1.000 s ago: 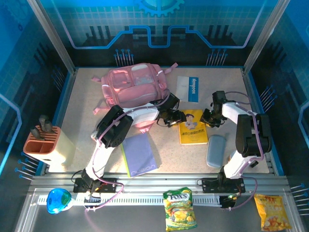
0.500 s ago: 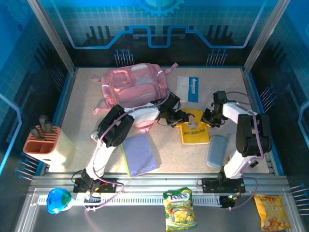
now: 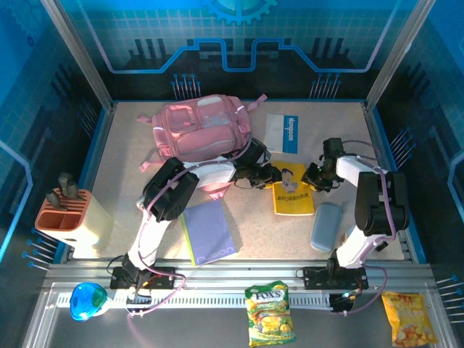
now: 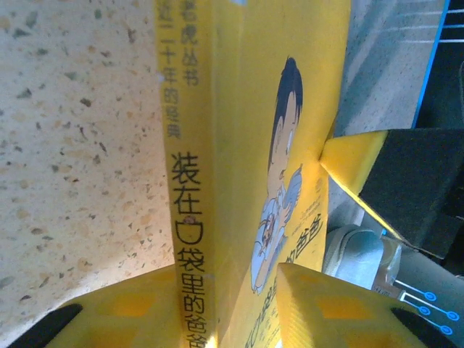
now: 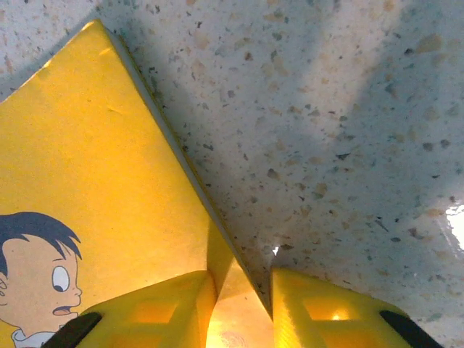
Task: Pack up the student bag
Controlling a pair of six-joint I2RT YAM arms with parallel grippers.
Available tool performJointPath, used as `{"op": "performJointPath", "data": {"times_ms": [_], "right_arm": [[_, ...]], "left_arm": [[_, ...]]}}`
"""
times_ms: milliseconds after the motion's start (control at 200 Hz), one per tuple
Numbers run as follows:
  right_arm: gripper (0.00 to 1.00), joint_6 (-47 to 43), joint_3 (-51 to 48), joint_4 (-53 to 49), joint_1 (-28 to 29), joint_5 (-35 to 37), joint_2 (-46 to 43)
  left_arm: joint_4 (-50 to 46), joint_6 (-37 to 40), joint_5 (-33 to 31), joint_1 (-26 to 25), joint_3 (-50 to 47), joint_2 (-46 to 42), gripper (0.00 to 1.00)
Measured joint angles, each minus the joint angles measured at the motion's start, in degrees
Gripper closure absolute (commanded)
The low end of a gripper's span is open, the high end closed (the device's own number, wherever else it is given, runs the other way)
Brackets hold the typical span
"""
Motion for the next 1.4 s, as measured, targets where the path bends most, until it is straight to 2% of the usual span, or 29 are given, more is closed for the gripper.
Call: {"op": "performJointPath", "data": {"times_ms": [385, 610, 835, 920, 1011, 1126, 1241, 1401], "right_arm": [[0.71, 0.6, -2.5, 4.0, -0.6, -0.8, -1.5], [0.71, 1.6, -4.6, 6.7, -0.2, -8.0, -1.8], [0.70, 2.3, -5.3, 6.6, -0.2, -9.1, -2.5], [0.69, 2.2, -5.4, 6.2, -0.2, -9.1, -3.6], [0.68, 2.3, -5.6, 6.0, -0.2, -9.0, -5.2], [0.68, 2.3, -5.6, 6.0, -0.2, -9.0, -6.5], [0.68, 2.3, -5.6, 5.9, -0.2, -9.1, -6.6], [0.66, 2.5, -5.6, 5.9, -0.2, -9.1, -6.7]], "left_arm": [[7.3, -2.7, 0.3, 0.4, -3.4, 0.0, 0.73], [15.3, -4.1, 1.0, -0.9, -4.5, 0.0, 0.75], [17.0, -4.0, 0.1, -0.7, -7.7, -0.2, 0.80], [17.0, -3.8, -0.1, -0.5, -8.4, -0.9, 0.80], [16.9, -3.5, -0.1, -0.4, -9.1, -2.5, 0.75], [16.9, -3.4, -0.1, 0.0, -9.9, -4.3, 0.75], [16.9, -2.6, -0.3, 0.5, -10.1, -5.3, 0.82], [16.5, -1.7, -0.8, 0.8, -10.7, -5.6, 1.00]]}}
